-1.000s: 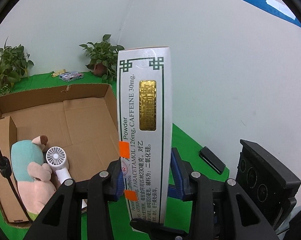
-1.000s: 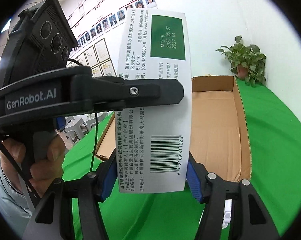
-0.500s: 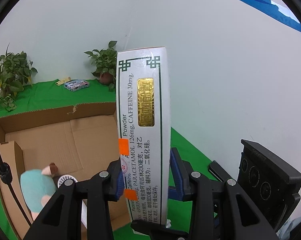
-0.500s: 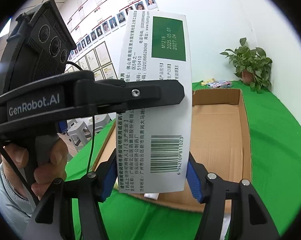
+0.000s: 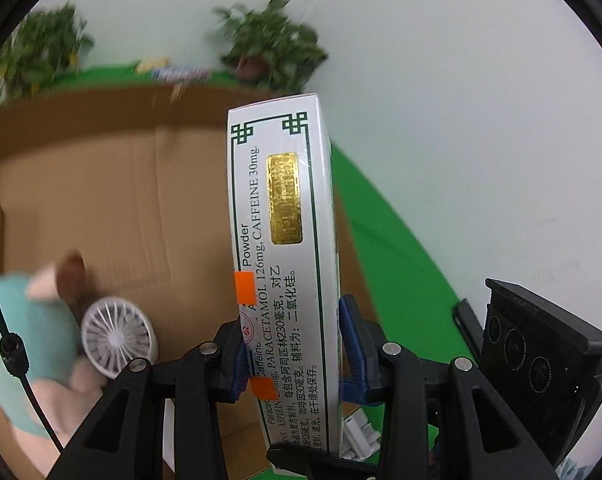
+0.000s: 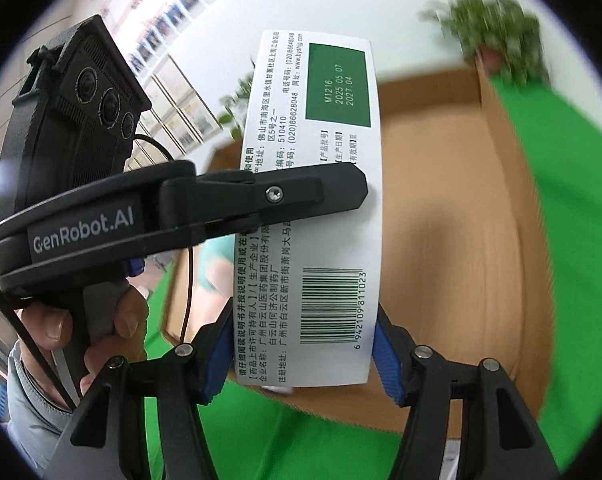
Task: Organize objects
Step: 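Lower the product box into the tray box beside the fan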
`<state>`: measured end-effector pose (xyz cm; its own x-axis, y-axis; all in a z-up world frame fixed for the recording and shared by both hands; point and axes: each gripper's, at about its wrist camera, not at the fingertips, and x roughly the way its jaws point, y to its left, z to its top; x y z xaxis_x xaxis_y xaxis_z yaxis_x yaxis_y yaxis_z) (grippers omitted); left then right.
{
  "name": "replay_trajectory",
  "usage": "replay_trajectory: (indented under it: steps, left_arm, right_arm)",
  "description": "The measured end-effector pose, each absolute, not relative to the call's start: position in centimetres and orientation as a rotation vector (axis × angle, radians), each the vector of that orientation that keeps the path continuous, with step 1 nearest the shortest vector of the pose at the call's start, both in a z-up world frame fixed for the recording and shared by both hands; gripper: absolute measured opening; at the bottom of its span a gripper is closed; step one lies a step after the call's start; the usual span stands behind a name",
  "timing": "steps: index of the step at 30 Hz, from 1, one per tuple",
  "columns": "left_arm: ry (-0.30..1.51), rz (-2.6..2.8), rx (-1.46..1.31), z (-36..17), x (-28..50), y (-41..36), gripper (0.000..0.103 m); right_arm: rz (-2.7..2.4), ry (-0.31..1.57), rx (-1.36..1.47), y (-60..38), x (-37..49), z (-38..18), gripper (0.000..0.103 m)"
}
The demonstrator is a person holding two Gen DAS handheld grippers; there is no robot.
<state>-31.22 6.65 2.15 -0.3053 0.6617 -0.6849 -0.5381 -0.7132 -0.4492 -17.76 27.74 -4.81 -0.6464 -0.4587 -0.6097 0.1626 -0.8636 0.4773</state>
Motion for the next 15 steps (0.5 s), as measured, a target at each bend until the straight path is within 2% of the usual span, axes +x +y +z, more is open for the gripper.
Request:
replay_trajectory:
  steps: [3,6,9,15]
  left_arm:
    - [-0.194,2.037,-1.252,-2.0,-31.6,6.7,0.037]
    - [-0.151,2.056,-1.286,-4.0,-31.2,7.2,0.041]
    - [-0.129,2.088,-1.293,-4.4,-30.6,7.2,0.045]
    - [-0.070,2.220,-1.251,-3.5,-28.3,5.4,0.045]
  right_arm:
    - [-2.465,-0.582,1.177,27.6,-18.2,-8.4,0.060]
    - [-2.433,-0.603,1.245,27.4,-18.5,-11.0,0.060]
    - [-2.443,-0.577,1.263,27.0,-18.6,-12.0,0.060]
    - [-2.494,-0.475,1.309,25.8,-18.8,-12.2,0.060]
